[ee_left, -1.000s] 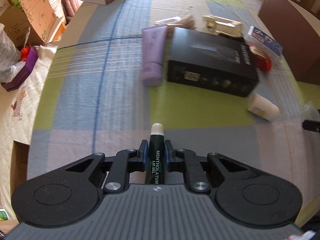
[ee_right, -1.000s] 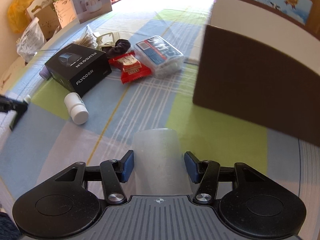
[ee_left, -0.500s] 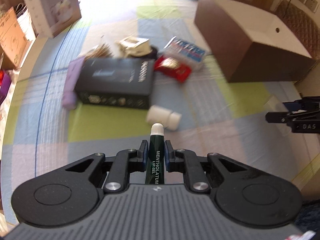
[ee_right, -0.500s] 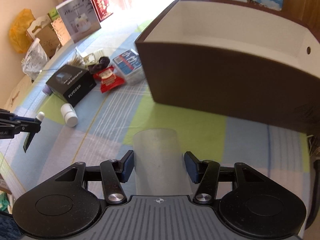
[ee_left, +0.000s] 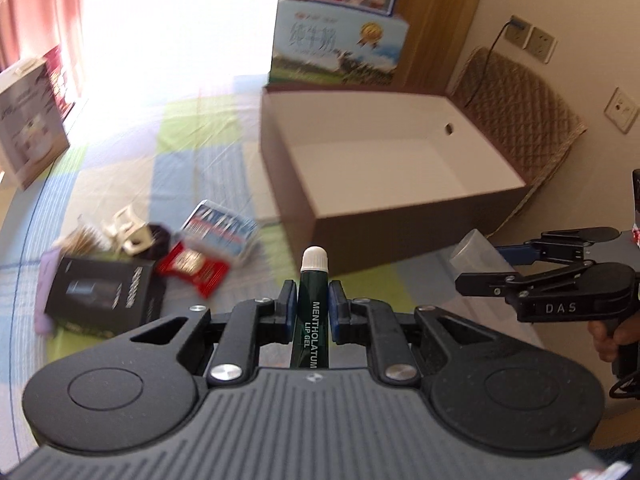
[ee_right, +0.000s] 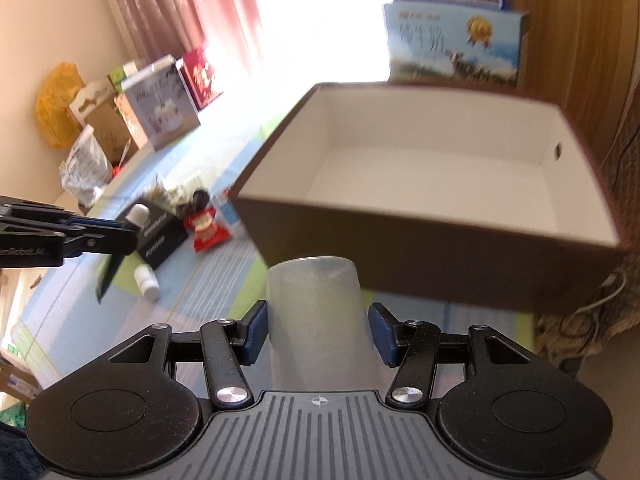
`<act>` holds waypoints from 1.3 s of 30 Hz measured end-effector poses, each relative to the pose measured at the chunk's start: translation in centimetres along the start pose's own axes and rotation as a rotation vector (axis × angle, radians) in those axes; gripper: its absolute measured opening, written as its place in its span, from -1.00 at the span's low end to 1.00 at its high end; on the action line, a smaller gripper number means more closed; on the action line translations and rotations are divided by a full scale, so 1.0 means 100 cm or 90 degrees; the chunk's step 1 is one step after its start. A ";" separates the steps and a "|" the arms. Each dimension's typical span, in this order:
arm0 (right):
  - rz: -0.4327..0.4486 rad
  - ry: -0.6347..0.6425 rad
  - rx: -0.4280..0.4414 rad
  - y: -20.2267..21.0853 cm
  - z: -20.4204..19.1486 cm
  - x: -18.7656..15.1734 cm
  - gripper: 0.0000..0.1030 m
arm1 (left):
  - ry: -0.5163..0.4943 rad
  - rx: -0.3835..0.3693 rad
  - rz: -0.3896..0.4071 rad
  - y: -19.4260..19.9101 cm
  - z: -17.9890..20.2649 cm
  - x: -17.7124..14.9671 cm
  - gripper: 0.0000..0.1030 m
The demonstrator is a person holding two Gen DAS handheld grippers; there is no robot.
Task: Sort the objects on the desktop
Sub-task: 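Carry the lip gel and clear cup with both tools into the cardboard box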
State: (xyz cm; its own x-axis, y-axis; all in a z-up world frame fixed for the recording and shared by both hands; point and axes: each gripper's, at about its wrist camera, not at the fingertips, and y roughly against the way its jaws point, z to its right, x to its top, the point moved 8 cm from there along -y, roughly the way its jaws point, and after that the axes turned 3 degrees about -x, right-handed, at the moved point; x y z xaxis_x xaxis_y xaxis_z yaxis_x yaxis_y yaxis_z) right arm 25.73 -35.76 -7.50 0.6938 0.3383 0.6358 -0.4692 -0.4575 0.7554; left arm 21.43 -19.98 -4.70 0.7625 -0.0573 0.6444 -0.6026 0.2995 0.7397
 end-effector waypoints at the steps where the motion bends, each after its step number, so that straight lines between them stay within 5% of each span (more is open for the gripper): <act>1: 0.008 0.001 -0.001 0.004 0.003 0.004 0.00 | -0.003 -0.006 0.006 -0.002 0.007 0.007 -0.76; 12: 0.079 0.027 -0.039 0.032 0.042 0.047 0.00 | -0.031 -0.028 0.057 -0.034 0.046 0.072 -0.76; 22: 0.094 0.039 -0.062 0.006 0.079 0.097 0.00 | -0.026 -0.020 0.061 -0.083 0.057 0.120 -0.76; 39: -0.068 -0.004 -0.077 -0.107 0.138 0.089 0.00 | 0.056 0.020 -0.120 -0.213 0.039 0.099 -0.76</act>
State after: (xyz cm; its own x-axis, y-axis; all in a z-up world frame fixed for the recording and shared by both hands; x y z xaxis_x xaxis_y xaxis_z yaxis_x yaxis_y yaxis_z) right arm 44.55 -39.20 -12.13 0.7468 0.3742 0.5498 -0.4545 -0.3164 0.8327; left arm 40.88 -30.67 -13.31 0.8793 -0.0258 0.4756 -0.4533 0.2610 0.8523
